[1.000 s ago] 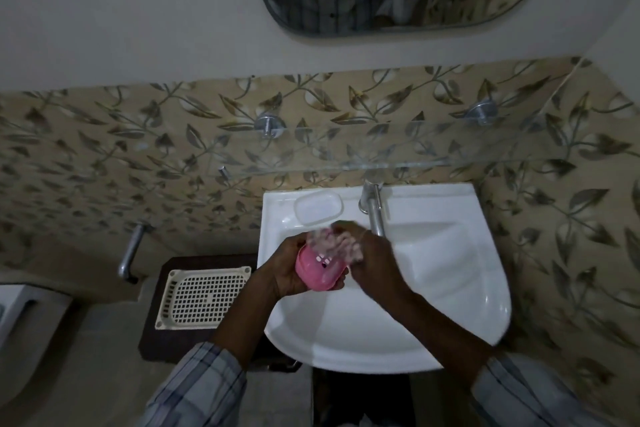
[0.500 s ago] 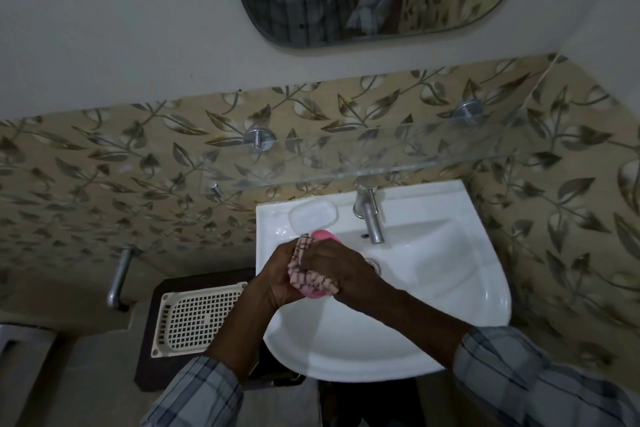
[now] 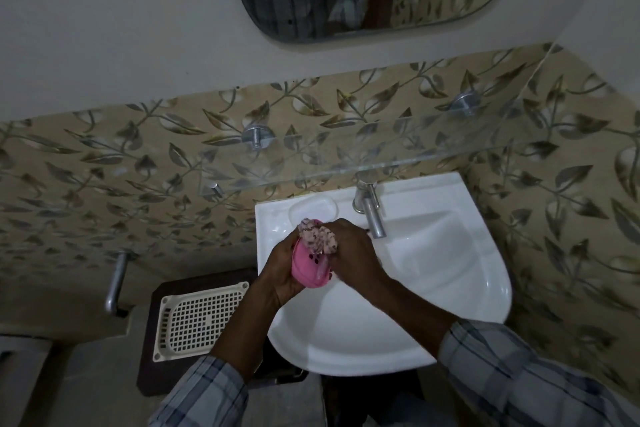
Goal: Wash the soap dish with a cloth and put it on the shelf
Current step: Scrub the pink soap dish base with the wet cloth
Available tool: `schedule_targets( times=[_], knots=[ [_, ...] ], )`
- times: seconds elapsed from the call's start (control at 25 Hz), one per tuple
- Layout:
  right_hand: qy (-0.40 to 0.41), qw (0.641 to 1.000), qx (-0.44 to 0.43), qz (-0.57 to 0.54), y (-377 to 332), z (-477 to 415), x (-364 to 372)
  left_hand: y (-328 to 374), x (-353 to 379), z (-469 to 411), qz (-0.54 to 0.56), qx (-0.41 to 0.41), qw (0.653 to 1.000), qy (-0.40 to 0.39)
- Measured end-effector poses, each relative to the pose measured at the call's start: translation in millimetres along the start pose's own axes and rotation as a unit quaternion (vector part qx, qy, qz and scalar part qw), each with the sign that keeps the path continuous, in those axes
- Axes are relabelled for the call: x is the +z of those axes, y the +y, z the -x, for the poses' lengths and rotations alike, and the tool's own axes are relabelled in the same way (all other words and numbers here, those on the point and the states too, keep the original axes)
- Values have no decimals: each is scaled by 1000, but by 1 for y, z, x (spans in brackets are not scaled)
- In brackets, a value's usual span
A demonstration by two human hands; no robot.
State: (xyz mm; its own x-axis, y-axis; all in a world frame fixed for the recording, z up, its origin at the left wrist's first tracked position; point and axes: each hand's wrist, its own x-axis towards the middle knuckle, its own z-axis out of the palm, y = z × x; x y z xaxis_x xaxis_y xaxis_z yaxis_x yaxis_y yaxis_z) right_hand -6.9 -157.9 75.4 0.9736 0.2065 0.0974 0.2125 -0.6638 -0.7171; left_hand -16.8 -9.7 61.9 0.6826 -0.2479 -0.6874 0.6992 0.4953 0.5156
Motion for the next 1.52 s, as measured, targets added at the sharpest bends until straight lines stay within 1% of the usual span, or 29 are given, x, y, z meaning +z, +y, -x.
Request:
schedule_targets(
  times=[0.08, 0.16, 0.2, 0.24, 0.28, 0.32, 0.36, 0.4, 0.44, 0.52, 0.56, 0.64, 0.68, 0.72, 0.8, 0.84, 0.92, 0.96, 1.04, 1.08, 1.16, 1.2, 1.24, 1.28, 1.36, 1.4, 1.48, 1.52],
  knots=[
    [-14, 996, 86, -17, 0, -4, -2, -4, 2, 0, -36, 7, 999, -6],
    [-35, 986, 159, -37, 1, -7, -8, -9, 7, 0, -37, 46, 998, 7],
    [-25, 980, 189, -58, 1, -10, -10, -10, 11, -2, -36, 62, 997, 8],
    [4, 977, 198, -77, 0, -13, -13, -9, 15, -3, -39, 70, 997, 8],
    [39, 981, 171, -82, -1, -14, -16, -7, 20, -4, -45, 73, 996, 10],
    [52, 987, 136, -67, -4, -10, -18, -4, 24, -4, -46, 74, 996, 20],
    [49, 993, 96, -57, -6, -6, -18, -1, 25, -4, -50, 77, 995, 30],
    [37, 994, 82, -57, -4, -3, -20, 0, 28, -4, -63, 81, 994, 39],
    [16, 993, 94, -63, 3, -3, -22, -1, 31, -4, -80, 88, 992, 48],
    [-34, 980, 181, -76, 9, 0, -23, -15, 38, -2, -82, 101, 989, 69],
    [-45, 966, 232, -106, 9, 1, -24, -23, 40, -1, -70, 115, 988, 76],
    [-5, 923, 333, -193, 15, -1, -28, -37, 45, -6, -71, 146, 985, 63],
    [8, 909, 358, -215, 17, -1, -30, -42, 46, -7, -78, 165, 982, 58],
    [-6, 909, 360, -210, 18, -1, -31, -44, 46, -9, -82, 181, 978, 61],
    [-63, 909, 357, -206, 16, 0, -32, -40, 48, -12, -85, 191, 975, 72],
    [-66, 902, 370, -213, 17, -3, -34, -37, 49, -14, -92, 196, 974, 72],
    [-23, 895, 382, -229, 18, -8, -34, -33, 48, -17, -104, 211, 969, 80],
    [-16, 901, 370, -224, 16, -6, -34, -31, 49, -18, -98, 210, 968, 95],
    [-45, 925, 316, -207, 6, 0, -36, -30, 51, -19, -66, 192, 973, 114],
    [-56, 944, 262, -192, 5, 4, -37, -31, 51, -19, -51, 182, 975, 118],
    [-73, 981, 115, -138, 4, 13, -42, -31, 55, -15, -16, 157, 978, 135],
    [-93, 988, 49, -114, 6, 15, -46, -28, 56, -14, 8, 140, 980, 141],
    [-115, 989, 7, -91, 10, 17, -48, -25, 56, -13, 26, 124, 982, 141],
    [-118, 990, -9, -76, 14, 18, -48, -21, 56, -12, 36, 116, 983, 138],
    [-69, 993, -11, -93, 17, 22, -45, -14, 56, -11, 35, 99, 986, 126],
    [-43, 994, -39, -98, 17, 23, -42, -11, 56, -12, 39, 92, 988, 117],
    [-27, 990, -111, -78, 26, 24, -37, -8, 55, -14, 62, 81, 990, 99],
    [-19, 989, -131, -67, 34, 21, -38, -7, 55, -16, 60, 75, 991, 95]
  ],
)
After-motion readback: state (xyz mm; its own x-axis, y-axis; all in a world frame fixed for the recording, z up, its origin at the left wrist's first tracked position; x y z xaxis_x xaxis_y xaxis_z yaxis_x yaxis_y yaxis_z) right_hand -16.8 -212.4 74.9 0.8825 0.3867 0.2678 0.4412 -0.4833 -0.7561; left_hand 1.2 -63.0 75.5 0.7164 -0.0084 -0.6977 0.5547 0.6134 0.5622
